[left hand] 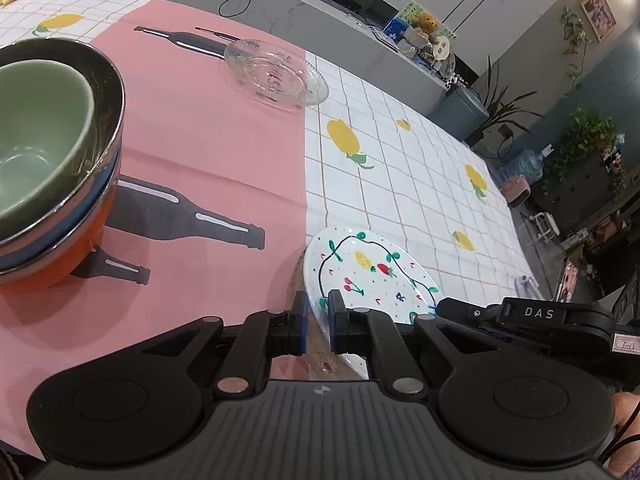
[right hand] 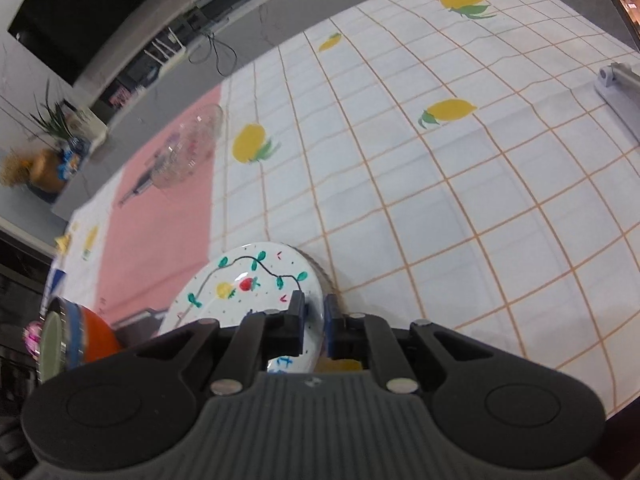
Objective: Organize plates and bowls
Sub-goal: 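Lower the white plate onto the table beside the stack and open both grippers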
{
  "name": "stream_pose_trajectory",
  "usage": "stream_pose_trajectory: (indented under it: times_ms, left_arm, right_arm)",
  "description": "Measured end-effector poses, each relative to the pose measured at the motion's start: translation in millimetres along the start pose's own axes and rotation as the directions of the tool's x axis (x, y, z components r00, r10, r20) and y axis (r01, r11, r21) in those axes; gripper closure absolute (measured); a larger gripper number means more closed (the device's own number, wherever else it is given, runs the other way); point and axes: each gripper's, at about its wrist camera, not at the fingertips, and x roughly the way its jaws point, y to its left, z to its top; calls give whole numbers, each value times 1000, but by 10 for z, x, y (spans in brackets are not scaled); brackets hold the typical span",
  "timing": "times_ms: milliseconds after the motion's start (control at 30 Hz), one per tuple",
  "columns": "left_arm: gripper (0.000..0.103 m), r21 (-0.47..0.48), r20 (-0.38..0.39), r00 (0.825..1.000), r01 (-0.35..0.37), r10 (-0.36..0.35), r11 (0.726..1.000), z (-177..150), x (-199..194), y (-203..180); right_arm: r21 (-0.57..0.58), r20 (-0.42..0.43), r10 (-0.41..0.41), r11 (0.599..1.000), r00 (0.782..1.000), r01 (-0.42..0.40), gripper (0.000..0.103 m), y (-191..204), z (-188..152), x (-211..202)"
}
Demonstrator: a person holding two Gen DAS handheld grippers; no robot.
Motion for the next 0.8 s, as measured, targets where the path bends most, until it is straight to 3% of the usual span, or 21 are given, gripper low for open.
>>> stream_pose_trajectory:
  times_ms: [200,800]
  left_arm:
    - [92,36,-11,999,-49,50,998,-53,66,-47]
    - [93,61,-23,998,-65,67,996,-78,122,-66]
  right_arm:
    - [-40,-1,-18,999,1000,18,94,41,-32,29]
    - [-171,53,-99,980,994,107,91,245,-114,18]
